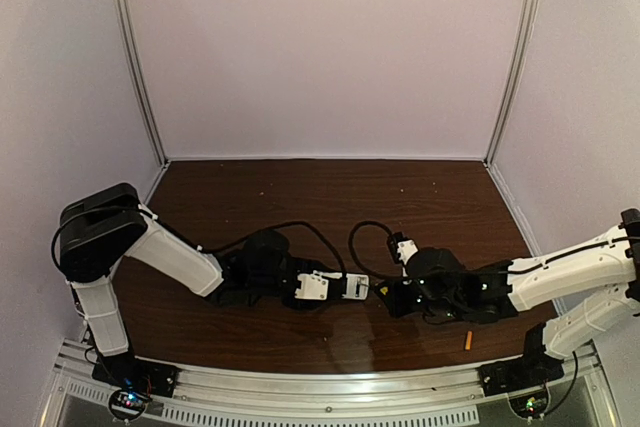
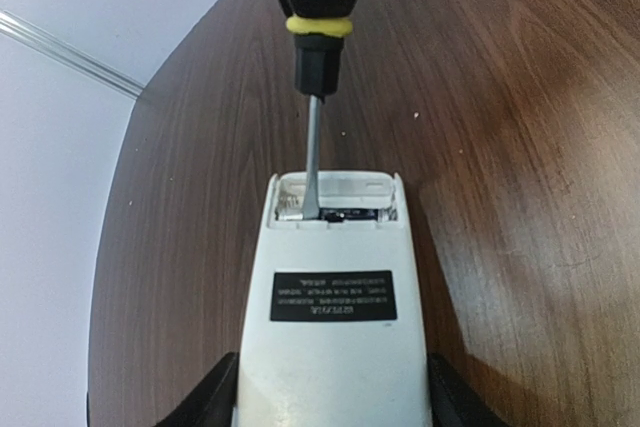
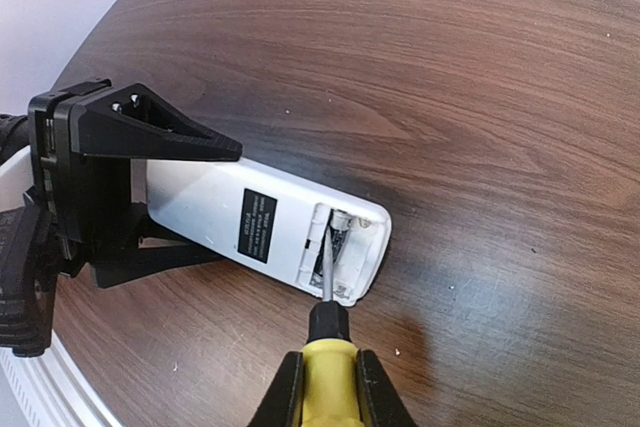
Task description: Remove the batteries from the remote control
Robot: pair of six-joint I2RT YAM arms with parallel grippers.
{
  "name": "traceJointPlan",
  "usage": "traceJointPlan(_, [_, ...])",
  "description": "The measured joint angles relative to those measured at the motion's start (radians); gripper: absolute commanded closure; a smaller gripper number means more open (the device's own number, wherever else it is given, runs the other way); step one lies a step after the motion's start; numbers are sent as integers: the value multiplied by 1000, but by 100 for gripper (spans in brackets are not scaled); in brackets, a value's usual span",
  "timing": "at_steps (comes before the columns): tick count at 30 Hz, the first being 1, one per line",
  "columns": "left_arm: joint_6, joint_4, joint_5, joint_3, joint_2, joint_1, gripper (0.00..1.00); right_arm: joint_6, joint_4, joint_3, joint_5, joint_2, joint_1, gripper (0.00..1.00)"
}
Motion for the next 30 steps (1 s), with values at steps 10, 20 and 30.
traceJointPlan(10, [-1,-8,0,5,0,0,100,0,7,6,0,13,-3,100])
traceJointPlan(20, [-6,-21,-14,13,0,6,100,10,2,51,10,72,-5,100])
traceJointPlan(30, [-11,-32,-28,21,0,12,100,34,-71,130,26,124,-8,100])
